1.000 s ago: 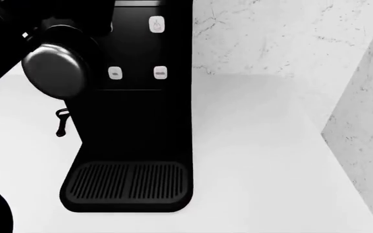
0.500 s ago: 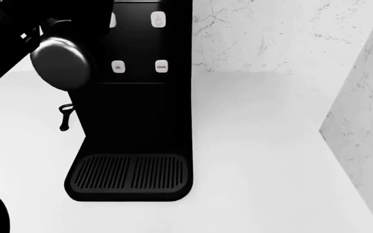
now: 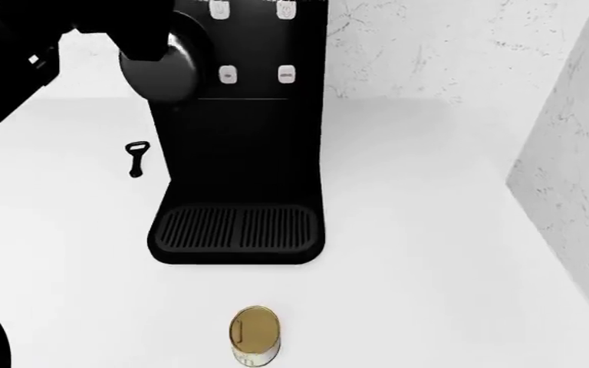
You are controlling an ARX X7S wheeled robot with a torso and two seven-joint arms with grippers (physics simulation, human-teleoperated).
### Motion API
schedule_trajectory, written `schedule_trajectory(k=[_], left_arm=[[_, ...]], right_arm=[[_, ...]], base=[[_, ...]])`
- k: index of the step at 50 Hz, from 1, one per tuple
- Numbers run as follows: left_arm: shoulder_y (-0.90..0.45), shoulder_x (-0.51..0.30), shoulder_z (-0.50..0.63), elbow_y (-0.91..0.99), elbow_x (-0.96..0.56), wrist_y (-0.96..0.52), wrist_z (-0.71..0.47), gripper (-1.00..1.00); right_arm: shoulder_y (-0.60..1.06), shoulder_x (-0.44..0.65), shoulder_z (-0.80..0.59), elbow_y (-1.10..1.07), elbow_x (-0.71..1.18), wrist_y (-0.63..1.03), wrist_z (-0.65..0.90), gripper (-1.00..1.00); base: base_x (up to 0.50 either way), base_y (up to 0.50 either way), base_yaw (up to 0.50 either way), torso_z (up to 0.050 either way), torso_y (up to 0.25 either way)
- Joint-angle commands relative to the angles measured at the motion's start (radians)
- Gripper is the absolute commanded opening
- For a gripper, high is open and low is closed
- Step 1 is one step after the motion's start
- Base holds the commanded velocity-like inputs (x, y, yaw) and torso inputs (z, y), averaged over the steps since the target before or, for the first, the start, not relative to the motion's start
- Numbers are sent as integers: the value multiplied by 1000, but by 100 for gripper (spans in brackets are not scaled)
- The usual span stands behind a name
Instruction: Pick the cans from the counter and place them in their designated side in the cabinet.
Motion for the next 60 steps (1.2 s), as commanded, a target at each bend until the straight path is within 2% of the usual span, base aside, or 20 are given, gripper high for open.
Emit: schedule_trajectory(k=[1,13,14,15,31,32,36,38,39,40,42,45,57,60], left_arm=[[-2,-5,4,0,3,6,5,100],[5,-8,8,5,6,13,8,100],[6,-9,8,6,6,14,8,100],[6,-10,9,7,3,15,5,100],[53,1,4,11,36,21,31,100],[56,1,2,12,34,23,32,100],[75,0,-4,12,41,25,39,100],[85,0,-7,12,48,24,44,100],[90,0,-8,11,52,24,47,100],[93,1,-9,10,56,23,50,100],[98,2,-8,7,65,22,56,100],[105,7,-7,6,82,21,65,100],[158,32,3,-9,181,7,131,100],[160,33,10,-10,185,8,131,100]], right_arm=[[0,-2,1,0,3,0,0,100],[0,-2,1,0,3,0,0,100],[0,-12,5,51,8,-150,36,100],[0,-11,5,55,9,-222,26,100],[0,9,7,156,80,-300,-131,100],[-28,10,-4,107,73,-282,-145,100],[-377,31,-42,-493,3,123,-269,100],[-521,48,-70,-793,-31,266,-307,100],[-581,30,-62,-943,-126,307,-383,100],[-635,-15,-49,-1022,-276,307,-533,100],[-739,-84,-49,-1099,-576,307,-833,100],[-860,-123,-20,-1178,-1005,307,-1112,100],[-1313,-123,-18,-1502,-996,308,-1119,100],[-1379,-123,-16,-1541,-999,308,-1119,100]], base=[[-281,438,0,0,0],[-343,405,0,0,0],[-469,266,0,0,0],[-469,262,0,0,0],[-375,215,0,0,0],[0,0,0,0,0],[0,0,0,0,0],[0,0,0,0,0],[0,0,0,0,0],[0,0,0,0,0],[0,0,0,0,0],[0,0,0,0,0],[0,0,0,0,0],[0,0,0,0,0]])
